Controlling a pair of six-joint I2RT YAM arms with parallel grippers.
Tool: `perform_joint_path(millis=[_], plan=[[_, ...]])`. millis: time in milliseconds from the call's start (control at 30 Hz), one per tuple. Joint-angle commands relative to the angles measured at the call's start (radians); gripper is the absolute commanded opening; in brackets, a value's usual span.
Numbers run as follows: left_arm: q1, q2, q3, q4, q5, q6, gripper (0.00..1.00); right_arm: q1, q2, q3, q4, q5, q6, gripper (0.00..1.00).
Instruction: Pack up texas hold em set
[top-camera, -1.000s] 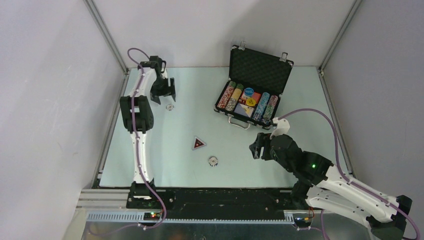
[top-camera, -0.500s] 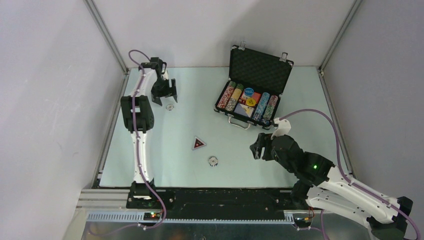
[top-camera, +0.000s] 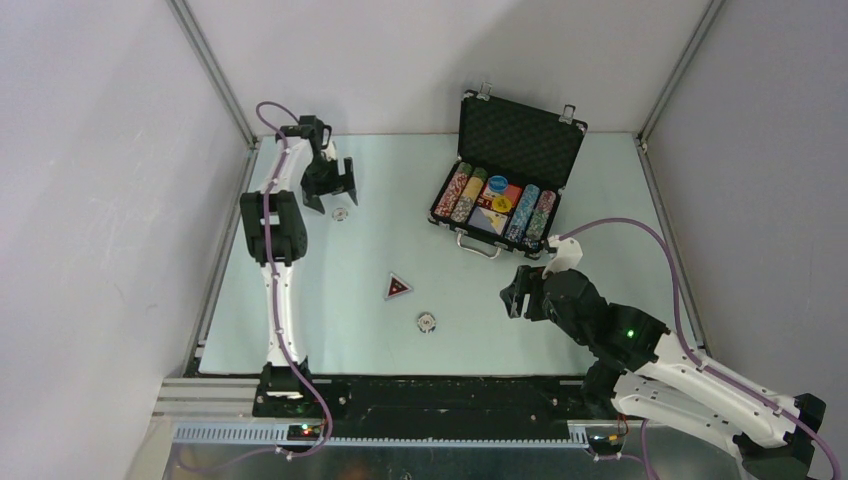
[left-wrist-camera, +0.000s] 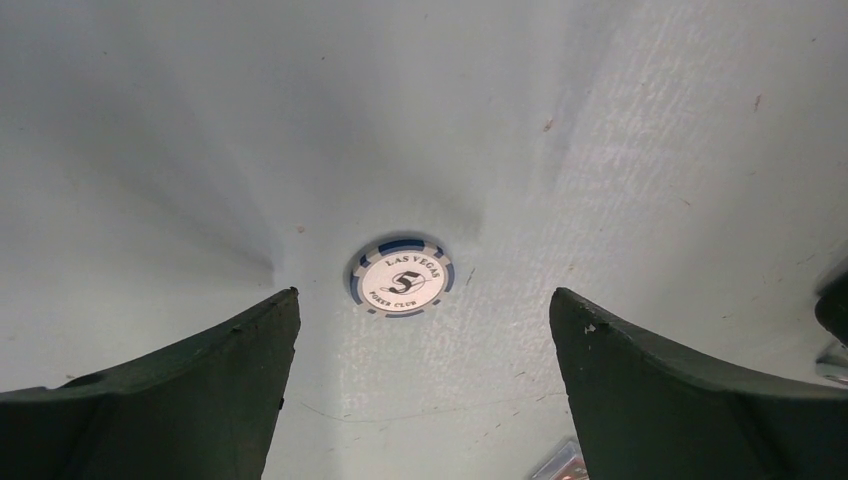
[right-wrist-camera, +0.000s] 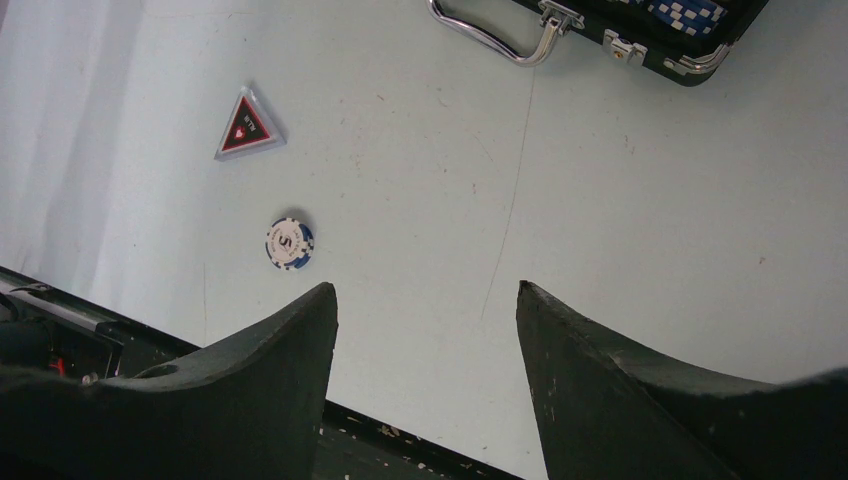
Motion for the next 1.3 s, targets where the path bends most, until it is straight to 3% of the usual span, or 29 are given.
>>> perform_joint_path(millis=[0, 500, 1033, 1267], plan=[[0.016, -0.019, -0.016, -0.024, 0.021, -0.01, 1.0, -0.006, -0.009, 0.002, 0.005, 0.0, -0.001, 0.7], [0.016, 0.006, -0.001, -0.024, 0.188, -0.02, 1.0, -0.008, -0.018, 0.002, -0.011, 0.007, 0.002, 0.7], [0.002, 0.023, 0.016, -0.024, 0.19, -0.031, 1.0, -0.008, -0.027, 0.001, -0.024, 0.011, 0.008, 0.7], [-0.057, 0.054, 0.033, -0.027, 0.153, -0.038, 1.0, -0.009, -0.04, -0.006, -0.03, 0.014, 0.011, 0.7]])
